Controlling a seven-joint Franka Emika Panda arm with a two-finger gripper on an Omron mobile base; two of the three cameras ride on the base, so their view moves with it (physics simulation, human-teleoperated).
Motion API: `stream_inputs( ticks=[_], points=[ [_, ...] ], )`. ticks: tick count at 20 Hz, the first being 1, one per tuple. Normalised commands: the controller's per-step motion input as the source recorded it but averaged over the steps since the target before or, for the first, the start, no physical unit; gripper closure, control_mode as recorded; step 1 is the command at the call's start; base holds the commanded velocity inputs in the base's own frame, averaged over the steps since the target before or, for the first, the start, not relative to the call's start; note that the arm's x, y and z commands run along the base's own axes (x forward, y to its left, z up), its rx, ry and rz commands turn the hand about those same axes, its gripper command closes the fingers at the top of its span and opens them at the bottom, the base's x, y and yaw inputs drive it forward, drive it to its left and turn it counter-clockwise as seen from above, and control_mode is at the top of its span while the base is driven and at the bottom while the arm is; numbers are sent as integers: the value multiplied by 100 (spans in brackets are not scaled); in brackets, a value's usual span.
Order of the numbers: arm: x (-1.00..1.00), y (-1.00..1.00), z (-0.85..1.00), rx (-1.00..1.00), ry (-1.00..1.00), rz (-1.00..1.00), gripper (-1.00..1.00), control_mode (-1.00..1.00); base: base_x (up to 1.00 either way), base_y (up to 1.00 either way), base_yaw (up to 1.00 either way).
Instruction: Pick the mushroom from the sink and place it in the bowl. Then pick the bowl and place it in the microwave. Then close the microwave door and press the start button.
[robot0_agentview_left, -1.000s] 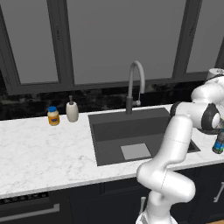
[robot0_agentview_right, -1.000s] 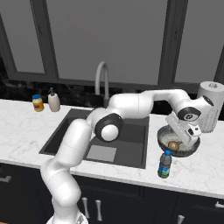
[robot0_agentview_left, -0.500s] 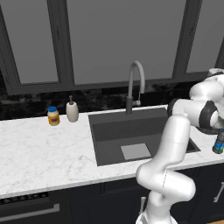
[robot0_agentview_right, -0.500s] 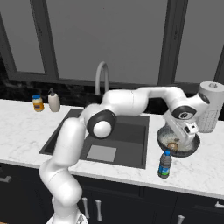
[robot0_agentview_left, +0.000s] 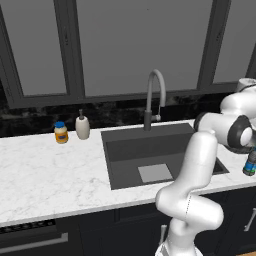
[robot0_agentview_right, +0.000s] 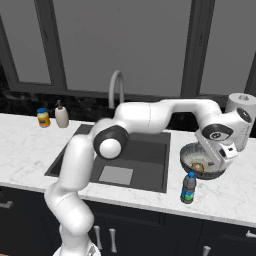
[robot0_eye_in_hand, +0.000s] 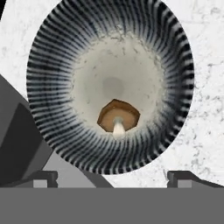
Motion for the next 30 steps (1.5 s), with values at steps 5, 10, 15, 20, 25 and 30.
stream_inputs(
  ticks=[5,10,15,20,25,30],
  points=[
    [-28,-45,0,0,-5,-15,-100,-100,0,0,0],
    [-2,-21,-16,0,-1,-15,-100,-100,0,0,0],
    [-4,-3,-35,0,-1,-7,-100,-100,0,0,0],
    [0,6,-33,0,0,0,-100,-100,0,0,0],
    [0,6,-36,0,0,0,-100,-100,0,0,0],
    [0,14,-31,0,0,0,100,-100,0,0,0]
  ],
)
